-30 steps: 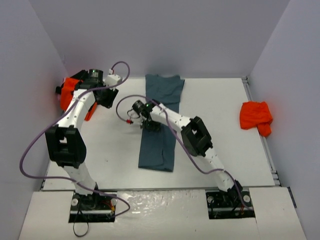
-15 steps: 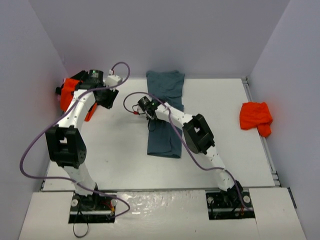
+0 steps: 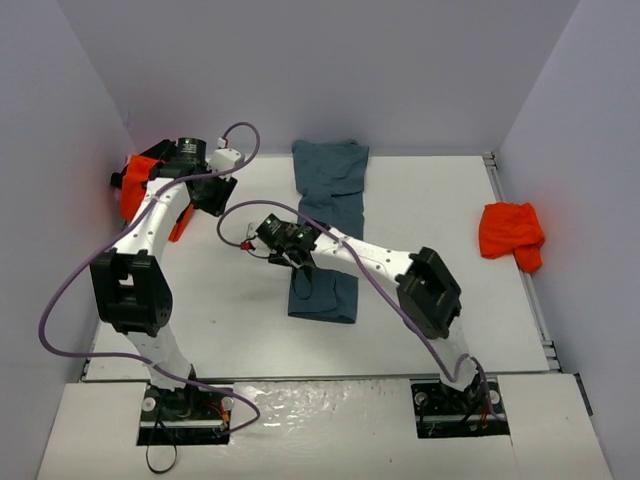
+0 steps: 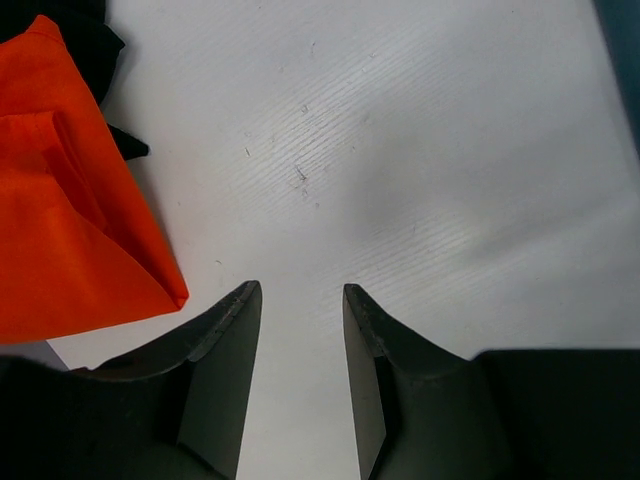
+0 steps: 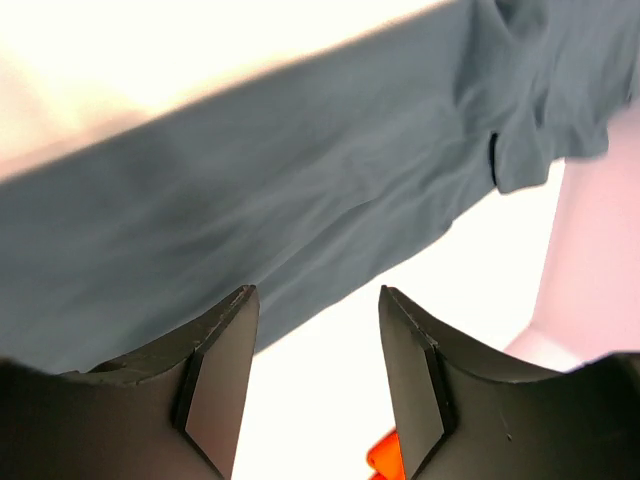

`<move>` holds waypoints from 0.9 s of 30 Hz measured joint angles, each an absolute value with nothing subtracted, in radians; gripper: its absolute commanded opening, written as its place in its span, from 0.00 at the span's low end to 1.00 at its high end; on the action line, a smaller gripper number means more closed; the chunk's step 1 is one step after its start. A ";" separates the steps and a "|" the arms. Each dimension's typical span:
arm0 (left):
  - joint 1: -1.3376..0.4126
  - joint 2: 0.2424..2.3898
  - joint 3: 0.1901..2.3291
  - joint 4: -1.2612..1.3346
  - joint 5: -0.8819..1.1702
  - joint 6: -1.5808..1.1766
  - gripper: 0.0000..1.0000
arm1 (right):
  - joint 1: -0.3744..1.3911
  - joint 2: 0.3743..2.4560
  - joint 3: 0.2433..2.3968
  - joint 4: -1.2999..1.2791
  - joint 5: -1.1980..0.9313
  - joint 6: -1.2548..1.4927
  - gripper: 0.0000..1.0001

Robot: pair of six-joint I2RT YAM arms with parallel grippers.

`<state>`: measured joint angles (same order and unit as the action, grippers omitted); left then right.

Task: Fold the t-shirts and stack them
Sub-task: Grab the bottom of the folded rectangular tshirt with both arms

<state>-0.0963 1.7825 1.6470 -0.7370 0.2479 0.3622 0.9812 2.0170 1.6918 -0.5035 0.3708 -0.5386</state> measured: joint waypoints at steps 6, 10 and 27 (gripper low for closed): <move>-0.097 1.778 1.646 -0.736 0.242 0.362 0.36 | 1.016 1.803 1.560 -0.593 0.195 -0.497 0.44; -0.097 1.778 1.645 -0.728 0.197 0.343 0.36 | 1.007 1.815 1.450 -0.621 0.103 -0.469 0.44; -0.090 1.804 1.649 -0.705 0.052 0.260 0.36 | 1.049 1.920 1.383 -0.613 -0.033 -0.435 0.48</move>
